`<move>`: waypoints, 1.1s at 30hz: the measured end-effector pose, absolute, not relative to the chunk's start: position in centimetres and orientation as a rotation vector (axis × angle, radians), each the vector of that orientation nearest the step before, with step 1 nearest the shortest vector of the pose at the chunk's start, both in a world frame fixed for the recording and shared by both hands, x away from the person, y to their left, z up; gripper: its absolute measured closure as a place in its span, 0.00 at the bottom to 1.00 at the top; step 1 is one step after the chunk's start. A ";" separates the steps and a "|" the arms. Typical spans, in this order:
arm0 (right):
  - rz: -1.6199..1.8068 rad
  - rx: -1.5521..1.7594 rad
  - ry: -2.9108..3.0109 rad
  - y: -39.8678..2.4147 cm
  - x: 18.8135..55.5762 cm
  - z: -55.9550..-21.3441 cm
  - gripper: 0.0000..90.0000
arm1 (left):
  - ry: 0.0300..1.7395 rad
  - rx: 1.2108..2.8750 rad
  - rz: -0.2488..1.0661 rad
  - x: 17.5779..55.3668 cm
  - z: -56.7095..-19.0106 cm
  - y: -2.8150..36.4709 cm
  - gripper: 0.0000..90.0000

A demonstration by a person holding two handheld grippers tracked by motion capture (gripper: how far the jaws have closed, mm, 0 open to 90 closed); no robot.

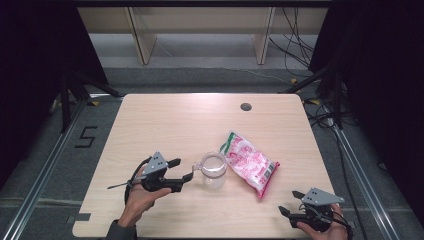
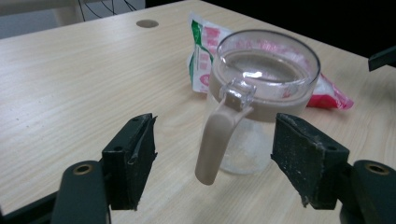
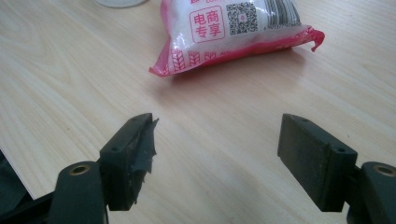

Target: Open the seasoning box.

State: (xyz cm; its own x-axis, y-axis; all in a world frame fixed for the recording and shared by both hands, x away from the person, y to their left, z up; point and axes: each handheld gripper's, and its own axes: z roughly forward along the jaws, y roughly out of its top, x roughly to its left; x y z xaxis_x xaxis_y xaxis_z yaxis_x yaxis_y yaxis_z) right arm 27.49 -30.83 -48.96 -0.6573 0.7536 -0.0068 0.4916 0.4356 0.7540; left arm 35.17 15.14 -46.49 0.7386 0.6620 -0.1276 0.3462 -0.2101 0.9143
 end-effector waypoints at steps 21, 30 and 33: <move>1.069 1.046 2.333 -30.9 27.6 -48.9 0.30 | 0.696 1.807 0.447 35.6 -44.7 12.9 0.99; 1.076 1.067 2.341 -30.9 27.5 -48.9 0.30 | 0.708 1.804 0.405 36.3 -45.6 12.5 0.99; 1.079 1.065 2.332 -30.8 27.5 -48.8 0.30 | 0.716 1.805 0.410 36.2 -45.5 12.5 0.99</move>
State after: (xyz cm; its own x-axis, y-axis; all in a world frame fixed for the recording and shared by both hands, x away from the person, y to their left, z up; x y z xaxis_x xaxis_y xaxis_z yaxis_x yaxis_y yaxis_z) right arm 27.46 -30.79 -48.82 -0.6519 0.7582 -0.0082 0.4848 0.4251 0.7644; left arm 36.24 12.48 -45.54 0.7575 0.6494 -0.0669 0.2712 -0.2199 0.9371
